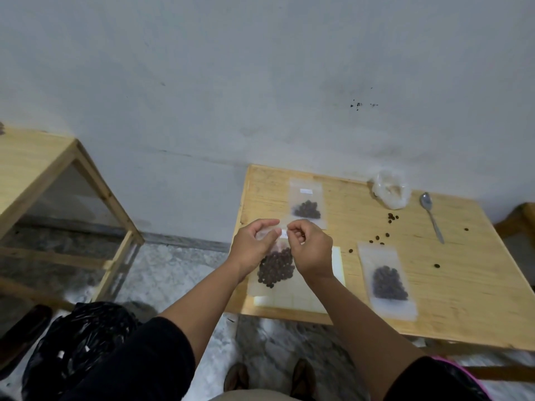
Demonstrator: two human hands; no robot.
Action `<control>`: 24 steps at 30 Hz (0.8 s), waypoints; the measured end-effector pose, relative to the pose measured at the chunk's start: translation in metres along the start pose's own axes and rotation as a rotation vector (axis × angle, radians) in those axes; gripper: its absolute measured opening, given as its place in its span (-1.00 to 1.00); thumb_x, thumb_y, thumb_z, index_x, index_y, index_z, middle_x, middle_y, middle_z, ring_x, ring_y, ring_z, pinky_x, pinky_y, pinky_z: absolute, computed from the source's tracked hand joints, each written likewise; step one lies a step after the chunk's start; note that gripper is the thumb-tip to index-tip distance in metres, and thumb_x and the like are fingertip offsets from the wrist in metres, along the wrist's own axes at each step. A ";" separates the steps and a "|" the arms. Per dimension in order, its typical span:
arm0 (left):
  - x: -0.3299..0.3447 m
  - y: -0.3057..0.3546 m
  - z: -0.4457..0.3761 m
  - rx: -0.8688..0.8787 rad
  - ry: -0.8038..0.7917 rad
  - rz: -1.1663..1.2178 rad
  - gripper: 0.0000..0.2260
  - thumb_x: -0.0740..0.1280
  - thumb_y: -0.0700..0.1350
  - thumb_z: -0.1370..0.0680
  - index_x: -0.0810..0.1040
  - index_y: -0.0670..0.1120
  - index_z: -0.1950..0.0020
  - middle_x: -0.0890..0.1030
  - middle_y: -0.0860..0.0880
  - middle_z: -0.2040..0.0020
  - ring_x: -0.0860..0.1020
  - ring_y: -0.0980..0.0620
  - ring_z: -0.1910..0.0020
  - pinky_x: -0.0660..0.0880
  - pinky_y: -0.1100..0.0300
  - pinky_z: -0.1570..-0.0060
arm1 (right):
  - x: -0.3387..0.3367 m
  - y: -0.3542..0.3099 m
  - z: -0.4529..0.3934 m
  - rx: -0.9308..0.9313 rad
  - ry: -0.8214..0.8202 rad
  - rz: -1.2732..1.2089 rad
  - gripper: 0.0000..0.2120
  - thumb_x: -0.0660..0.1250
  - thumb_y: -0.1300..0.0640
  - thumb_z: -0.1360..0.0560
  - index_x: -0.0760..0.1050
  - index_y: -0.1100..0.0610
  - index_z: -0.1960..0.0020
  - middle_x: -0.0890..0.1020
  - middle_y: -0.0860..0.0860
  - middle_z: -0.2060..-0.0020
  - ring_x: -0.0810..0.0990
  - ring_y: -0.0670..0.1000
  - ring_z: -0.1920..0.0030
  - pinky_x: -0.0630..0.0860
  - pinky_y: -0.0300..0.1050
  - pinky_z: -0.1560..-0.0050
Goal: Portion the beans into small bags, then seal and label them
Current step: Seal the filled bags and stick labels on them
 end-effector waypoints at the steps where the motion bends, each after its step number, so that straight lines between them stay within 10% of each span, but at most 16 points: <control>1: -0.001 0.000 -0.001 0.002 0.005 -0.013 -0.81 0.34 -0.10 -0.54 0.59 0.05 -0.13 0.58 0.16 -0.11 0.49 0.15 -0.20 0.41 0.12 -0.29 | 0.000 0.000 0.000 -0.001 -0.001 -0.002 -0.93 0.33 0.31 -0.45 0.59 0.21 0.12 0.62 0.08 0.24 0.51 -0.04 0.28 0.39 -0.48 0.21; 5: -0.005 0.000 -0.002 -0.018 0.050 -0.004 -0.78 0.32 -0.18 -0.54 0.59 0.08 -0.12 0.58 0.09 -0.18 0.49 0.10 -0.22 0.42 0.11 -0.28 | -0.002 0.000 0.003 -0.028 0.040 0.015 -0.91 0.38 0.28 -0.42 0.62 0.14 0.12 0.56 0.03 0.04 0.51 0.00 -0.01 0.49 -0.11 0.00; 9: -0.007 0.007 -0.004 -0.003 0.074 0.039 -0.81 0.33 -0.19 -0.54 0.59 0.06 -0.09 0.58 0.11 -0.14 0.53 0.12 -0.14 0.46 0.21 -0.17 | 0.005 0.015 0.010 0.193 -0.047 -0.178 -0.89 0.44 0.20 -0.41 0.65 0.00 0.14 0.45 -0.07 -0.20 0.40 -0.11 -0.22 0.34 -0.16 -0.26; 24: 0.031 0.007 -0.014 -0.022 0.033 0.011 -0.87 0.32 -0.14 -0.55 0.64 0.03 -0.01 0.66 0.06 0.06 0.54 0.24 0.29 0.44 0.49 0.24 | -0.010 0.060 -0.004 0.596 0.105 -0.480 -0.86 0.42 0.20 -0.42 0.61 -0.03 0.21 0.68 -0.05 0.16 0.62 -0.01 0.04 0.53 -0.12 -0.08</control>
Point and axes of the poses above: each hand's wrist, its own z-axis away from the middle knuckle, its own x-axis out of the palm, y = z × x, the point moved 8 cm from there along -z, towards the middle knuckle
